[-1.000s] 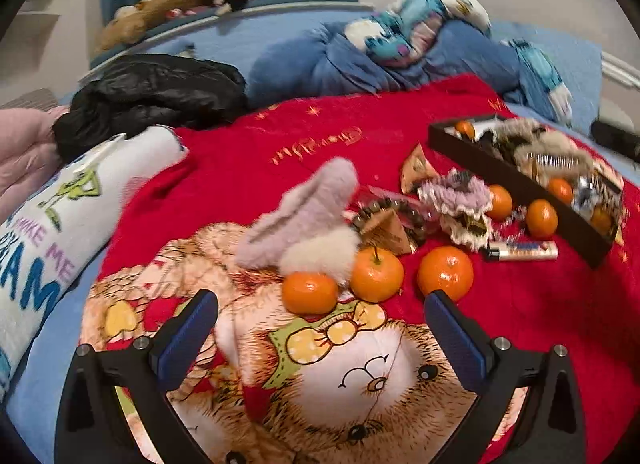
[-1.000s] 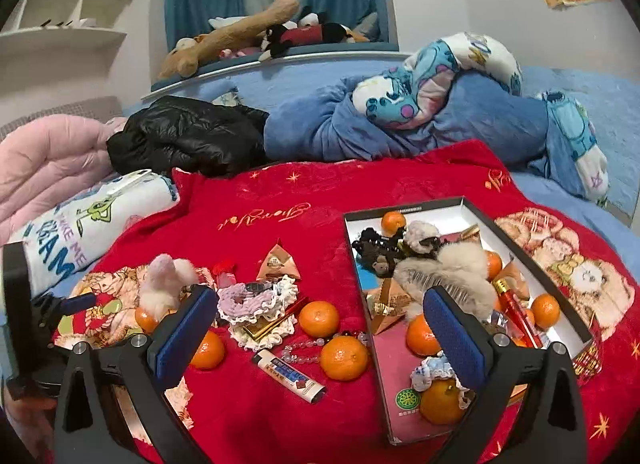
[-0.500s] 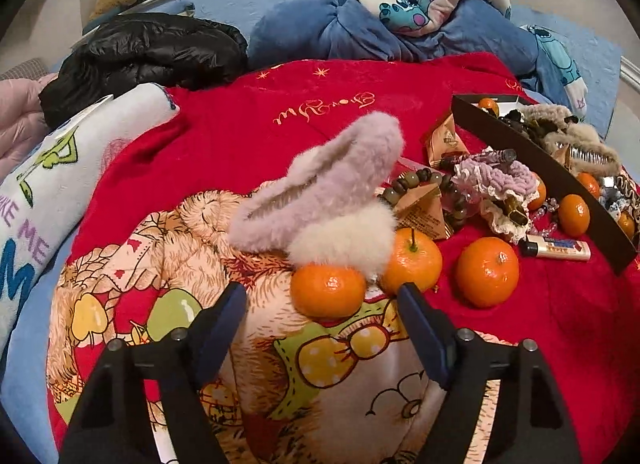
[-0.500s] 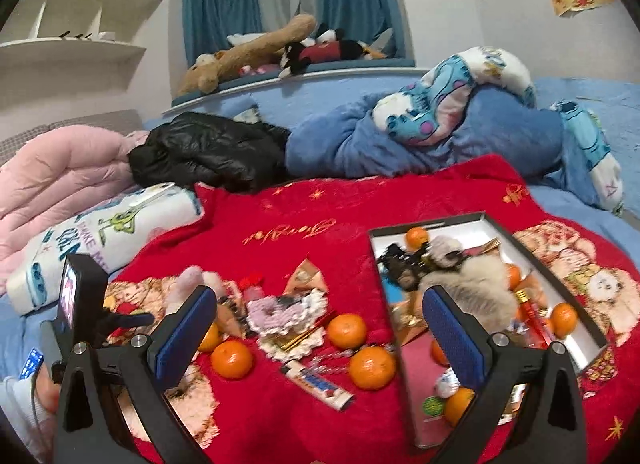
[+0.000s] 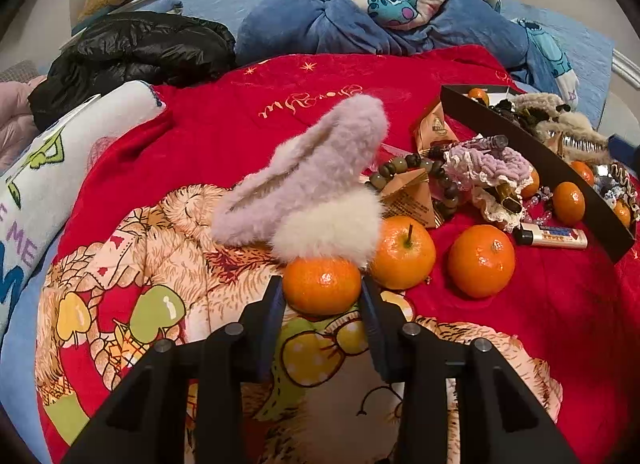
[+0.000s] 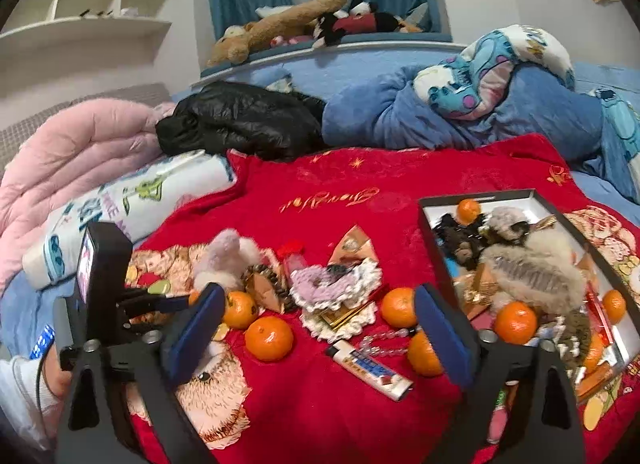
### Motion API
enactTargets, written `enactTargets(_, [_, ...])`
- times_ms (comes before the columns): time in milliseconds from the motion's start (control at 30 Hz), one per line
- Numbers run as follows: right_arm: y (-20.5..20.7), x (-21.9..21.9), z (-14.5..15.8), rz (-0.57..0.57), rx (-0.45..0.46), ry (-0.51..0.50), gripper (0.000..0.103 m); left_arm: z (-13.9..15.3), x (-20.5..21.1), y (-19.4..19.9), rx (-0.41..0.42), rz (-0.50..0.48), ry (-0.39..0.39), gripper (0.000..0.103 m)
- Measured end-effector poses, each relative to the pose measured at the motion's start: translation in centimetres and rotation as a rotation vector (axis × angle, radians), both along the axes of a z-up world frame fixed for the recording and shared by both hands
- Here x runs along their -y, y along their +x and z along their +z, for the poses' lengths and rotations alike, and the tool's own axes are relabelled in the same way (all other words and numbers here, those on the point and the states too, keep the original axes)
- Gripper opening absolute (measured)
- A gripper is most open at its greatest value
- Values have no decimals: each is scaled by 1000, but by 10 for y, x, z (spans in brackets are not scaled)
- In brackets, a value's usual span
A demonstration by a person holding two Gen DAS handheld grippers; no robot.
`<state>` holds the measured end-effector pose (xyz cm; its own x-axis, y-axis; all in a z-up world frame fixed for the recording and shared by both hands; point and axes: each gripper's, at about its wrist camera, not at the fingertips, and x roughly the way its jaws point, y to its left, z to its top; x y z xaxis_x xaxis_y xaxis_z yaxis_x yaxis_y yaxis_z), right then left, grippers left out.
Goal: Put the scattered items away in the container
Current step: 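Grasp a mandarin orange with the left gripper, then grasp another mandarin with the right gripper while the left gripper holds its mandarin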
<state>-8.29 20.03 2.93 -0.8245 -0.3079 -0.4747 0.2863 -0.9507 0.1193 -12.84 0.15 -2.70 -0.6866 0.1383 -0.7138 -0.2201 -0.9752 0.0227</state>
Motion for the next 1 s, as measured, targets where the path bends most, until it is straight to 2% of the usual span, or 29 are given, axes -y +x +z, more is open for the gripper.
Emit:
enactTargets(233, [-11, 24, -18, 65, 35, 35, 86, 5, 9, 18, -21, 25, 15, 39])
enactTargets(433, [-22, 41, -42, 130, 135, 20, 72, 12, 26, 38, -32, 41, 69, 39])
enactTargets(500, [-26, 43, -46, 138, 154, 19, 61, 14, 33, 45, -38, 47, 94, 39])
enactTargets(567, [-32, 42, -50, 140, 177, -3, 59, 14, 36, 49, -31, 49, 114, 39])
enactTargets(667, [-43, 41, -59, 137, 242, -17, 49, 14, 44, 55, -28, 53, 142, 39])
enactTargets(767, [-52, 47, -68, 155, 302, -6, 48, 15, 44, 56, -28, 48, 157, 39])
enactTargets(1000, [-56, 61, -73, 148, 298, 61, 44, 19, 39, 64, -50, 44, 132, 39])
